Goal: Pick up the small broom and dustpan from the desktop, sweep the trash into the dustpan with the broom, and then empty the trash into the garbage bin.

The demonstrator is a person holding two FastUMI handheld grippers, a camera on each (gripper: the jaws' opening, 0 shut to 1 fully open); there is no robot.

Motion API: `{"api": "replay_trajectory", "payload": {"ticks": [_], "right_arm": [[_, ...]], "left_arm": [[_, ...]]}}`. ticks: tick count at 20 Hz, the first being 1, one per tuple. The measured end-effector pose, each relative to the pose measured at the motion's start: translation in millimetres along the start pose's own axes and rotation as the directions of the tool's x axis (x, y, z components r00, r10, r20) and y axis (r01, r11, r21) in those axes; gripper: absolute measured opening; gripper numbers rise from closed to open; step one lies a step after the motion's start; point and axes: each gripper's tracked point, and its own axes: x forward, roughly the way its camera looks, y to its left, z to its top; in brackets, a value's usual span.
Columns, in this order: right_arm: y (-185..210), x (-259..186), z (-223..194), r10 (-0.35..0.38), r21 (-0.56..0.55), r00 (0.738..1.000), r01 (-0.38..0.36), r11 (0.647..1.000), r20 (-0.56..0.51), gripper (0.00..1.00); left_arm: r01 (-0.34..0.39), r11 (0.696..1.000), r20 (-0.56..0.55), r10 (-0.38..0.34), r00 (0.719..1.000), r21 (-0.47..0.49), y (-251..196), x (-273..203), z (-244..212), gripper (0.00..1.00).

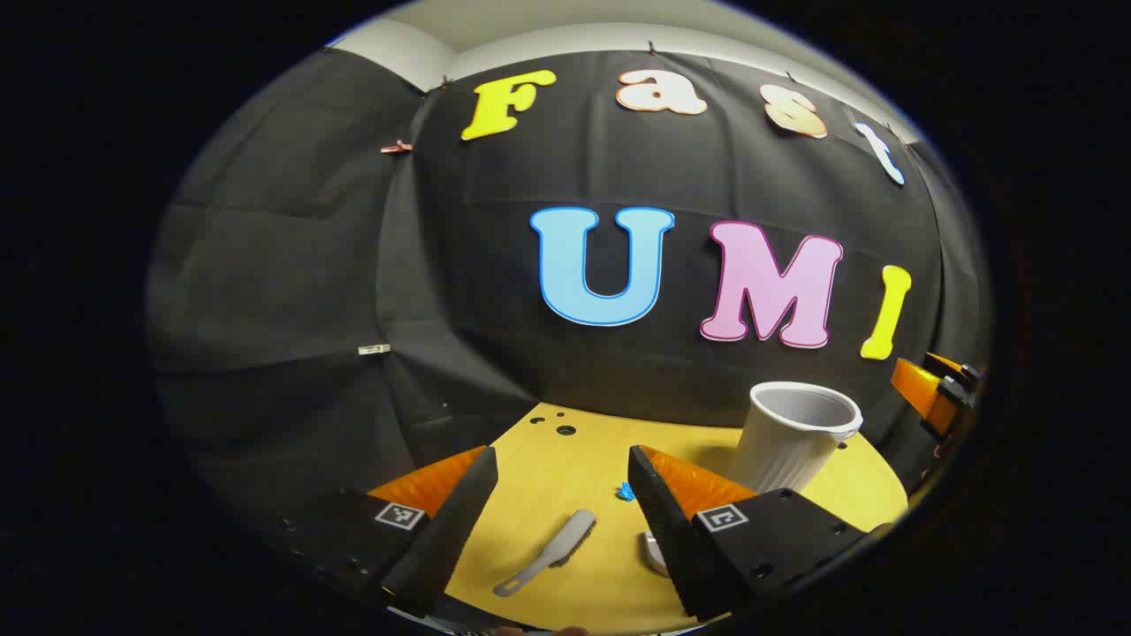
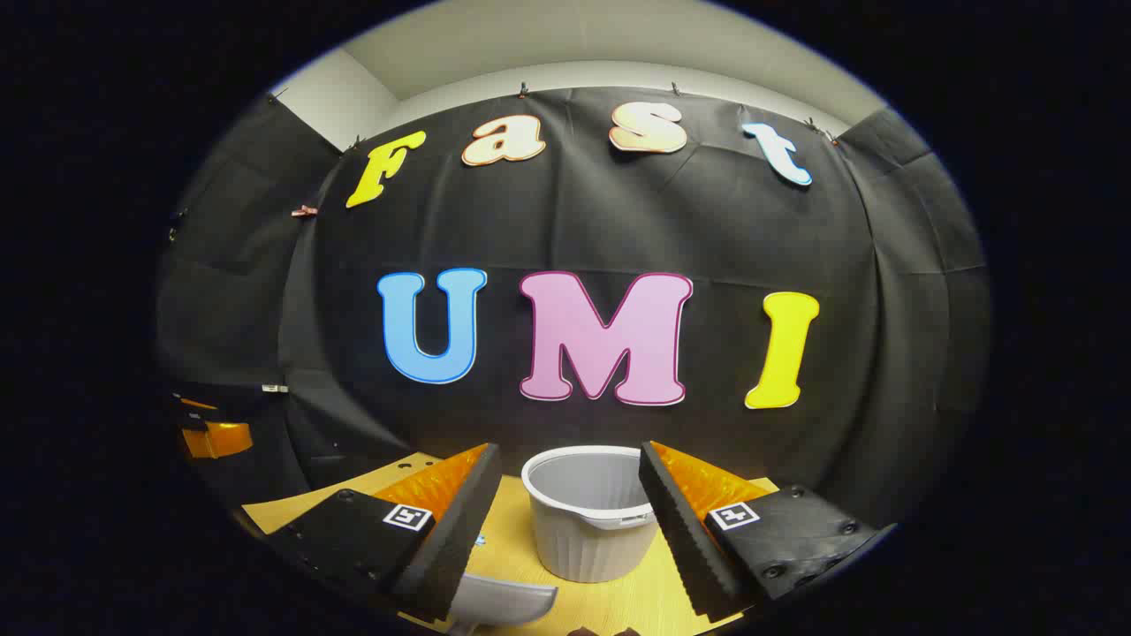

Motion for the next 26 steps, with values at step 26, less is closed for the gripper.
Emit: {"api": "replay_trajectory", "payload": {"ticks": [26], "right_arm": [[56,-7,-95,-0.026,0.043,0.939,0.043,0.998,-0.344,0.98]], "left_arm": [[0.238,0.969,-0.213,-0.219,0.952,0.067,12,57,-78,0.96]]}}
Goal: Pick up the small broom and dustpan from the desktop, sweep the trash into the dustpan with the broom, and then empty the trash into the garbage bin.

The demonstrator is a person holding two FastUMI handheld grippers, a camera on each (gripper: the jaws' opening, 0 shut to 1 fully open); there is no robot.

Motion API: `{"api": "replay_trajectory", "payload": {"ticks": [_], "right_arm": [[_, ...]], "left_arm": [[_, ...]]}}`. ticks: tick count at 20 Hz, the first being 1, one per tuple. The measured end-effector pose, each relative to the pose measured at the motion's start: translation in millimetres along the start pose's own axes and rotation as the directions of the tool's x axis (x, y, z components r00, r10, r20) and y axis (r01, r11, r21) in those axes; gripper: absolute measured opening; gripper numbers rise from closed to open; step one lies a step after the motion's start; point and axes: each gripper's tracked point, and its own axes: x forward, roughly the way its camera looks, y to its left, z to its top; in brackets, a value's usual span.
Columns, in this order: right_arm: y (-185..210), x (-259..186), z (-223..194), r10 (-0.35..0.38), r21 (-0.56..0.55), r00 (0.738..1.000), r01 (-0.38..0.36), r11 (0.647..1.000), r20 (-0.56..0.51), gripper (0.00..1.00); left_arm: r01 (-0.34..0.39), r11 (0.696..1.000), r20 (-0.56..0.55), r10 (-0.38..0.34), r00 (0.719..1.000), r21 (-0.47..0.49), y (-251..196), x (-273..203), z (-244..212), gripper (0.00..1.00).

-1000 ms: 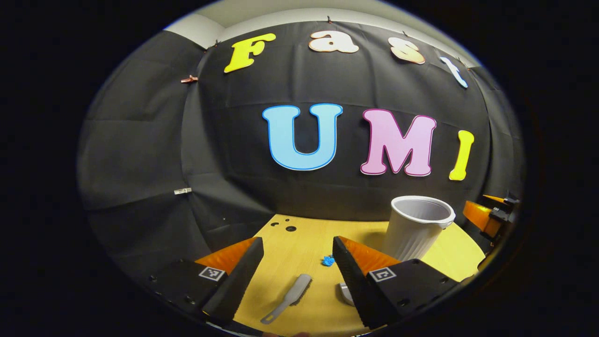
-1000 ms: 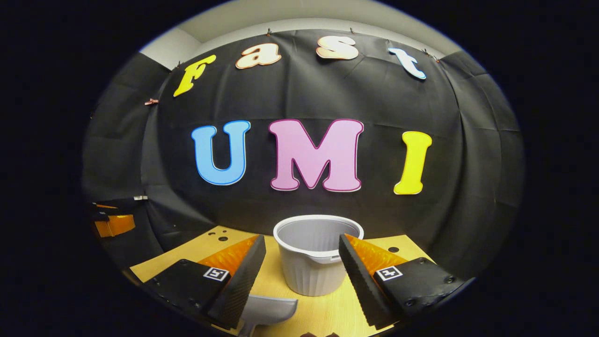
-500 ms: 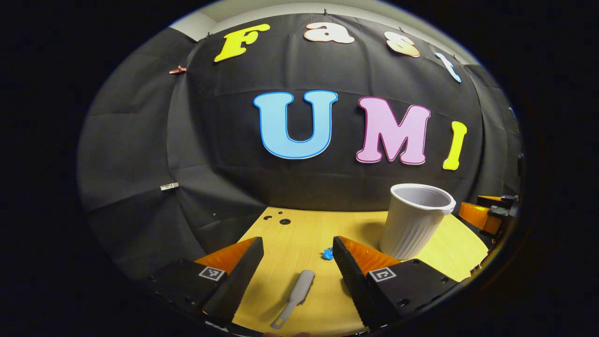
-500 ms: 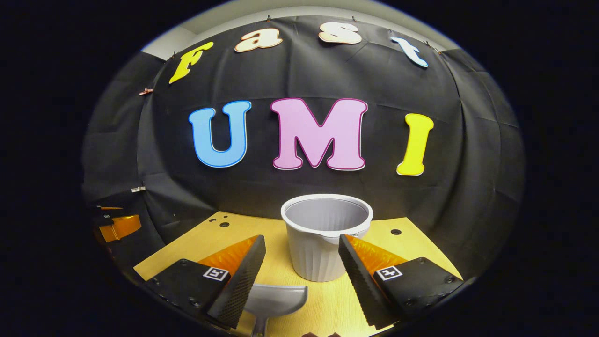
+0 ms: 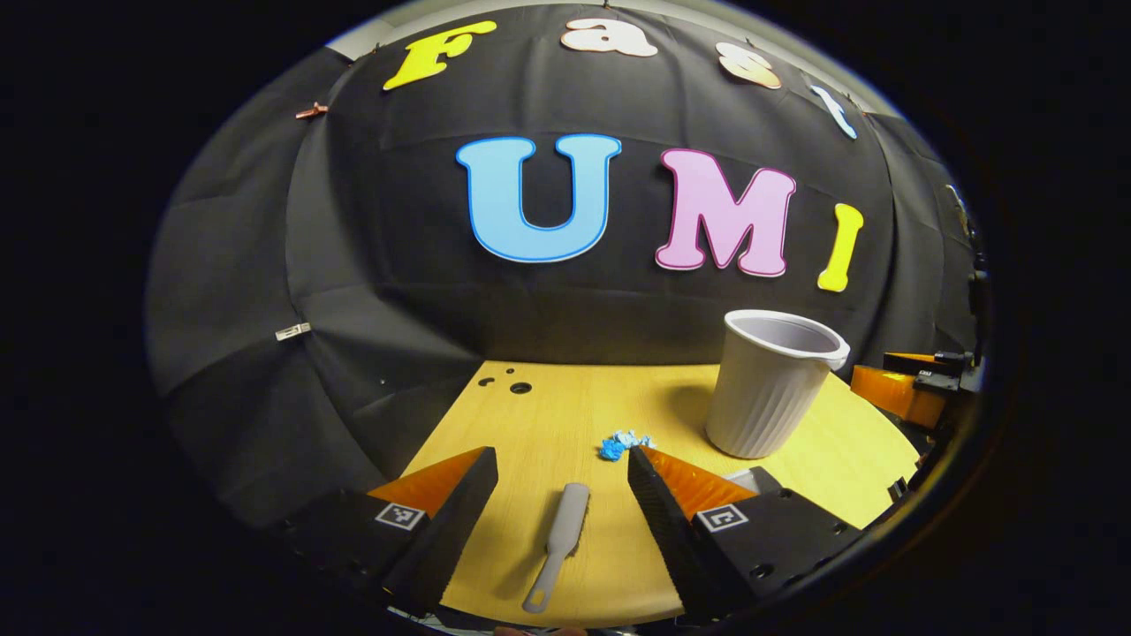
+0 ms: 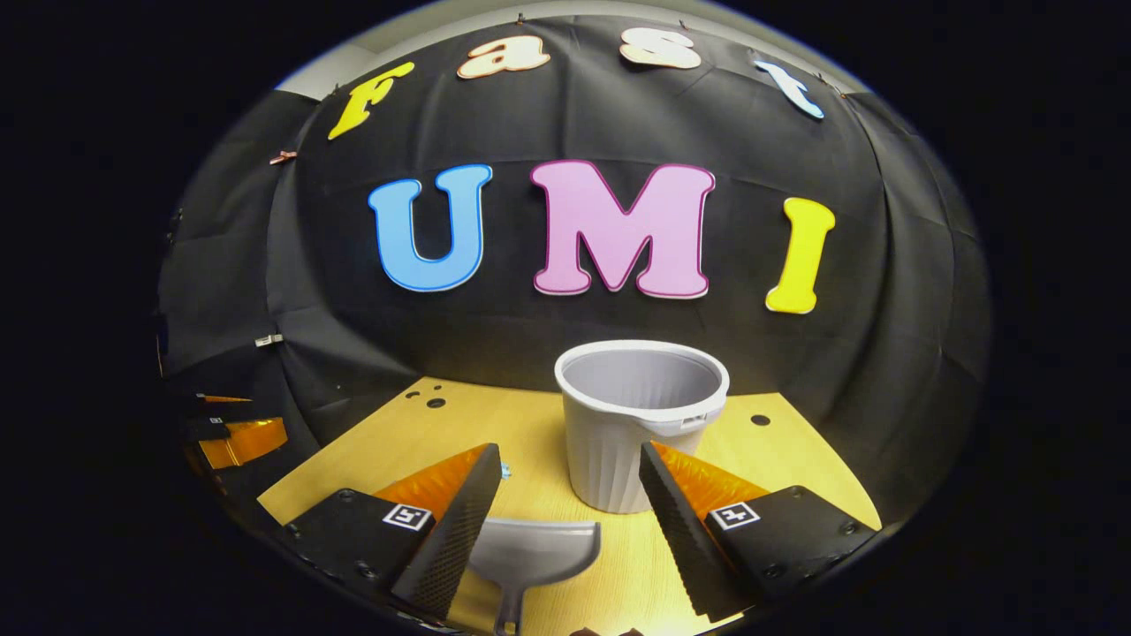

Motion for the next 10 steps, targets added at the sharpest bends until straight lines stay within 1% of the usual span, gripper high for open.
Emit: {"api": "replay_trajectory", "payload": {"ticks": [3,5,7,9,10], "right_arm": [[-1,1,-9,-0.009,-0.005,1.0,0.009,1.0,-0.024,0.98],[-3,2,-13,-0.012,-0.011,0.999,0.012,1.0,-0.033,0.98],[-5,1,-19,-0.016,-0.014,0.999,0.016,1.0,-0.048,0.98],[-8,3,-30,-0.024,-0.015,0.998,0.023,1.0,-0.064,0.98],[-8,5,-35,-0.027,-0.016,0.997,0.026,1.0,-0.078,0.98]], "left_arm": [[0.027,1.0,-0.083,-0.027,0.996,0.003,-1,12,-26,0.96],[0.045,0.999,-0.158,-0.043,0.987,0.013,-1,19,-46,0.96],[0.05,0.998,-0.219,-0.04,0.975,0.039,4,26,-66,0.96],[0.033,0.997,-0.27,-0.015,0.963,0.063,15,36,-86,0.96],[0.045,0.997,-0.301,-0.025,0.953,0.062,14,41,-97,0.95]]}}
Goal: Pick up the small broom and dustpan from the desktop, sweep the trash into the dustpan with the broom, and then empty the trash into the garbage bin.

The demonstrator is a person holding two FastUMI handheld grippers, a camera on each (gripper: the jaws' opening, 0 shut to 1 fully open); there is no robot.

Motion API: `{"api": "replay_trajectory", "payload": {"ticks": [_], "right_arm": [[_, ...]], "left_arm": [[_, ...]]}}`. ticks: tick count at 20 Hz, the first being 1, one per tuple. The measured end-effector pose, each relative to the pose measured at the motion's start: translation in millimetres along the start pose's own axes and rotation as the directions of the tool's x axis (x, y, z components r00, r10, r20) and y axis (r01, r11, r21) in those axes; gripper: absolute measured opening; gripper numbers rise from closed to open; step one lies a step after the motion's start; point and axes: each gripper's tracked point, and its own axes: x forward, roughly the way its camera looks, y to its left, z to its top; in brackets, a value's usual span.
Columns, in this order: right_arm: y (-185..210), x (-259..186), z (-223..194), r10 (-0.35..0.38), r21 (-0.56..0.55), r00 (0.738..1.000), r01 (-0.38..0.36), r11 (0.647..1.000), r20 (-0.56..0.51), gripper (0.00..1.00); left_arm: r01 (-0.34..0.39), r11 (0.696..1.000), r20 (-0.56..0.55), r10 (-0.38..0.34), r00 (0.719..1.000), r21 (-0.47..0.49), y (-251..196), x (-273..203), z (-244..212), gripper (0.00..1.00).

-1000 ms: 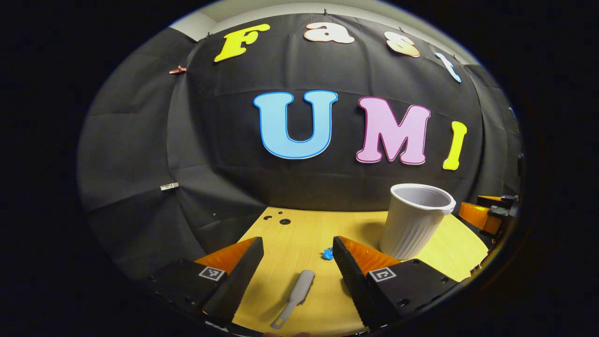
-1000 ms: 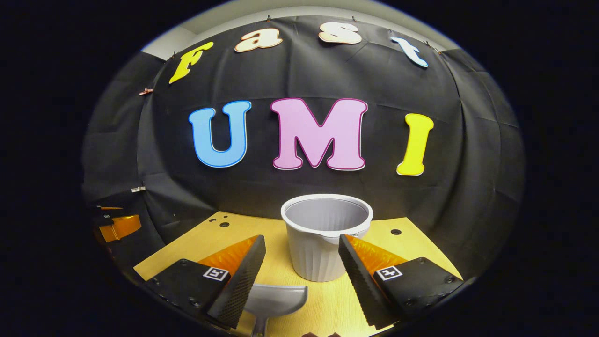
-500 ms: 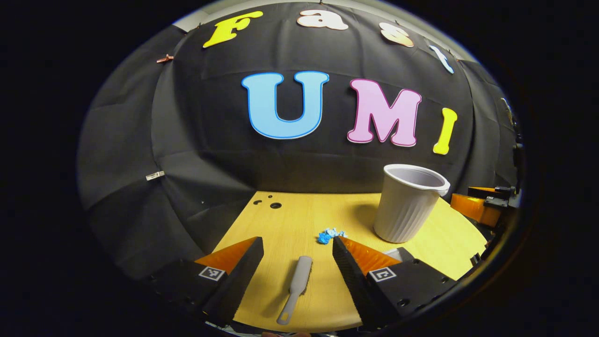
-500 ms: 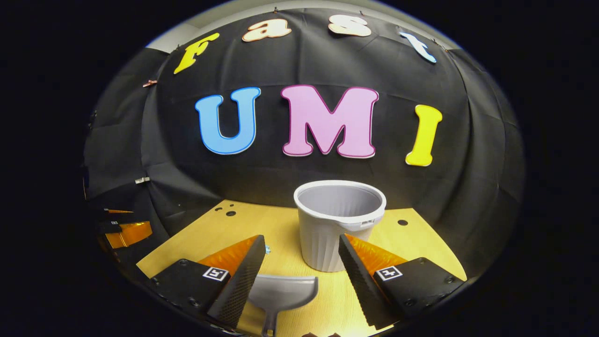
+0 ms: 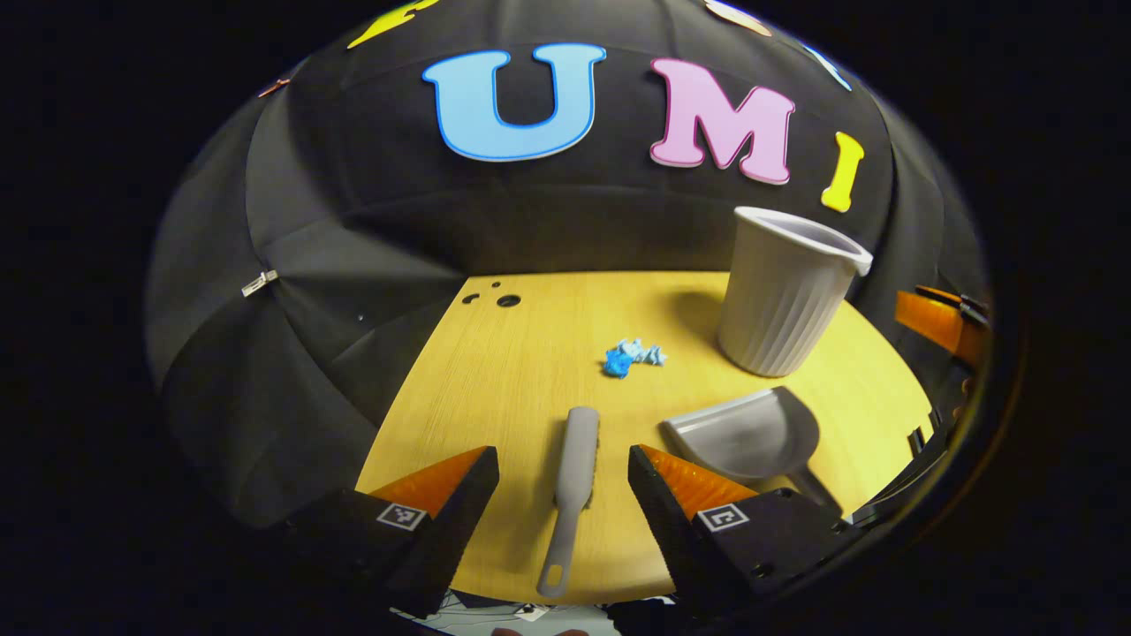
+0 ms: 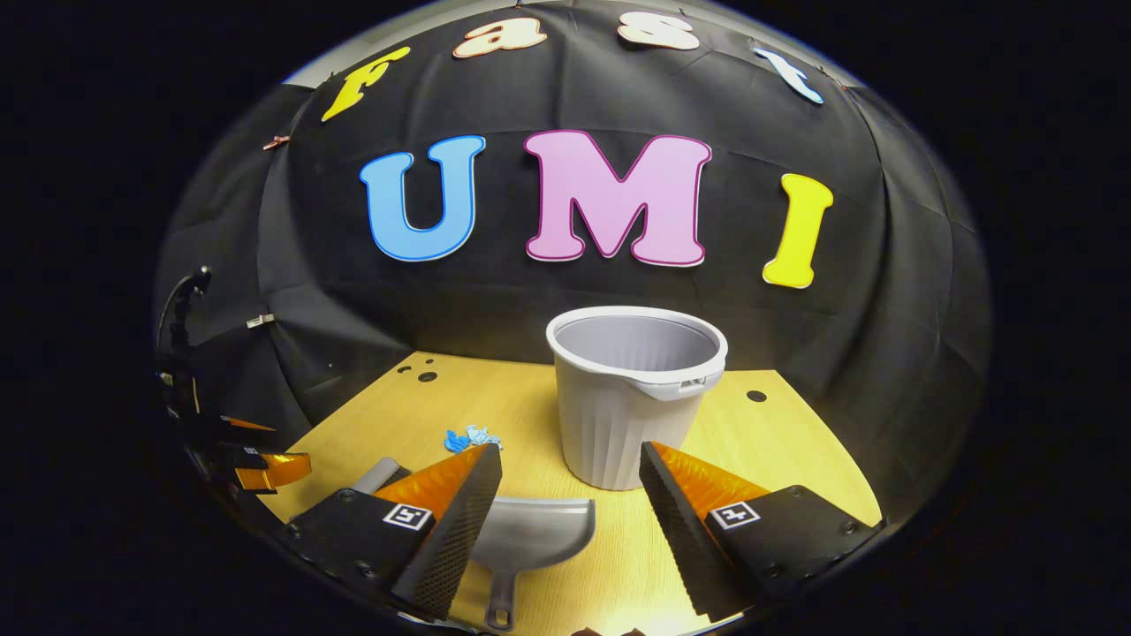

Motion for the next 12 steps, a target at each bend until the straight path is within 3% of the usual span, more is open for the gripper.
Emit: {"api": "replay_trajectory", "payload": {"ticks": [6,12], "right_arm": [[5,0,-25,0.001,0.008,0.997,-0.001,1.0,-0.073,0.98],[3,-18,-50,-0.012,0.022,0.991,0.015,1.0,-0.134,0.98]], "left_arm": [[0.034,0.999,-0.166,-0.039,0.985,-0.034,-1,39,-52,0.95],[0.064,0.998,-0.327,-0.06,0.943,0.002,-4,62,-102,0.96]]}}
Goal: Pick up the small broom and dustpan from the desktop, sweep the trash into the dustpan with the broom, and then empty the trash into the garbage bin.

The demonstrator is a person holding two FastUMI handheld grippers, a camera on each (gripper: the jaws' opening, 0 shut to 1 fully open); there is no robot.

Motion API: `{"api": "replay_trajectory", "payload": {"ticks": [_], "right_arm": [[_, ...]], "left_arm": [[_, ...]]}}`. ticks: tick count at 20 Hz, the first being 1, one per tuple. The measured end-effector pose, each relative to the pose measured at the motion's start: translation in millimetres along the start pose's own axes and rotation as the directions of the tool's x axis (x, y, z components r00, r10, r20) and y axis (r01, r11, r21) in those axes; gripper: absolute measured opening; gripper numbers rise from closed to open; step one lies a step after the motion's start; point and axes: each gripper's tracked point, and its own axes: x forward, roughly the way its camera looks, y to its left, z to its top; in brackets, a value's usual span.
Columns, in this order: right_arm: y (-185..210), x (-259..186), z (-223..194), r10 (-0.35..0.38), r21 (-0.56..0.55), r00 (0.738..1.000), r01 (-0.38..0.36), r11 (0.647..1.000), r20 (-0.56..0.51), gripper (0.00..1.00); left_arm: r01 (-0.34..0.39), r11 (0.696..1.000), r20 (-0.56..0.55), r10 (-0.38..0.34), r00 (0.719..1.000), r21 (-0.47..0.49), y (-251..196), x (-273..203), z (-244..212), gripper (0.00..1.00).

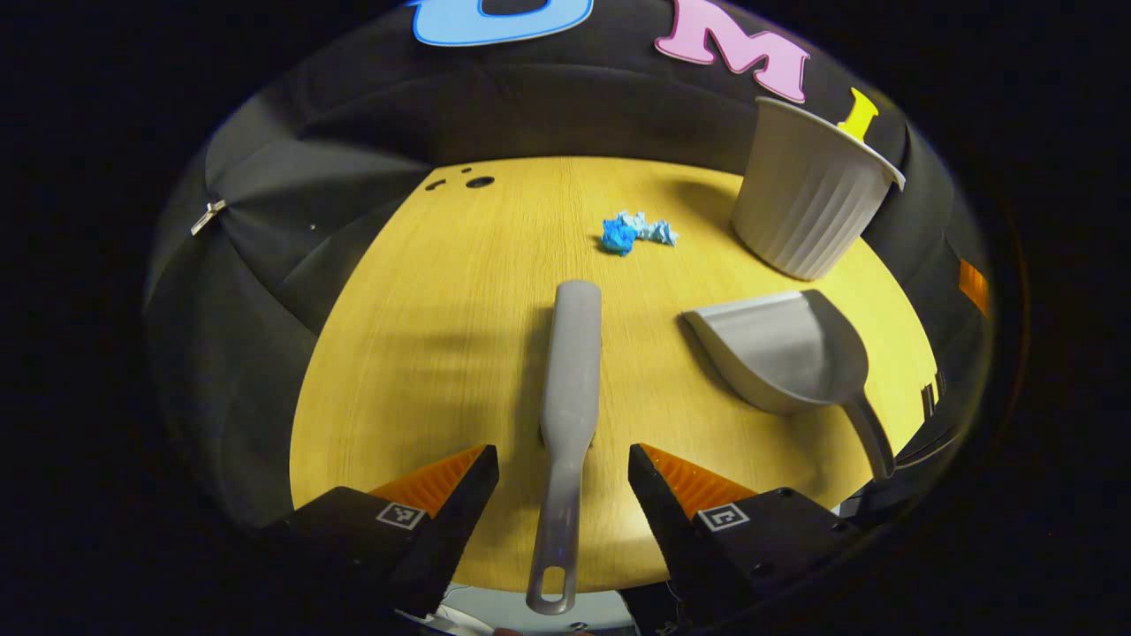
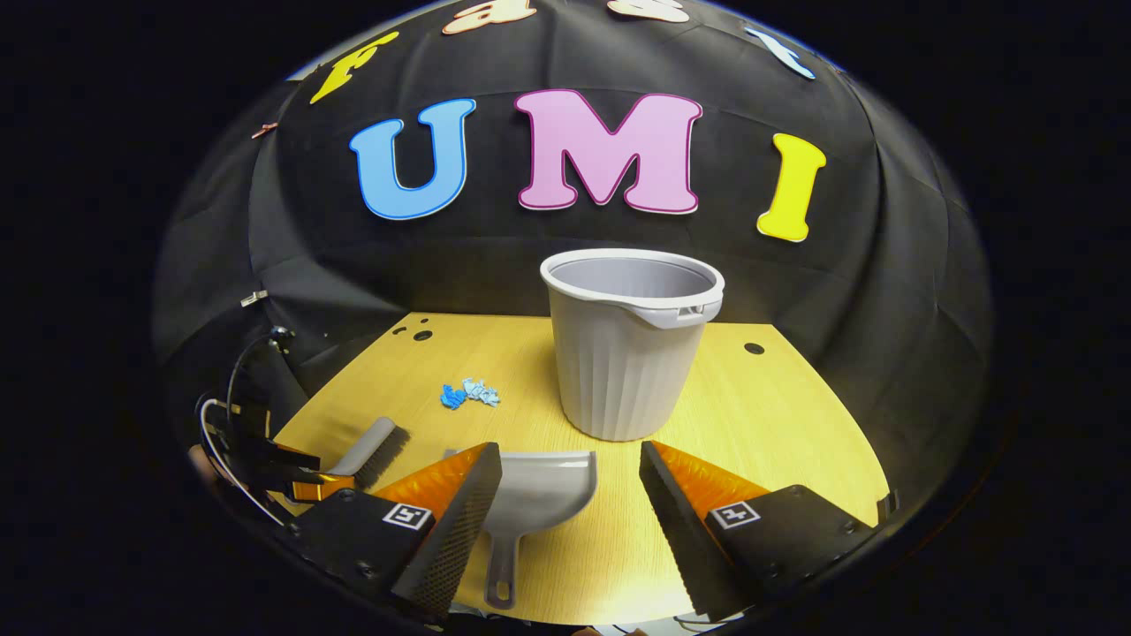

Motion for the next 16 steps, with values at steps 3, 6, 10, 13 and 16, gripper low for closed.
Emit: {"api": "replay_trajectory", "payload": {"ticks": [3,6,10,13,16], "right_arm": [[3,-5,-9,0.008,-0.004,1.0,-0.009,1.0,-0.023,0.98],[2,-10,-17,0.005,-0.004,0.999,-0.005,1.0,-0.04,0.98],[-5,-13,-25,-0.013,0.016,0.998,0.014,1.0,-0.06,0.98],[-11,-14,-29,-0.028,0.035,0.997,0.031,0.999,-0.072,0.98],[-14,-11,-34,-0.034,0.052,0.995,0.039,0.998,-0.089,0.98]], "left_arm": [[-0.012,0.999,-0.065,0.015,0.998,0.042,2,12,-10,0.96],[0.003,0.999,-0.111,0.003,0.994,0.045,0,20,-10,0.94],[0.018,1.0,-0.18,-0.014,0.984,0.02,-4,29,-14,0.89],[0.017,1.0,-0.208,-0.013,0.978,0.015,-5,34,-16,0.8],[0.022,0.999,-0.212,-0.014,0.977,0.038,-5,37,-15,0.72]]}}
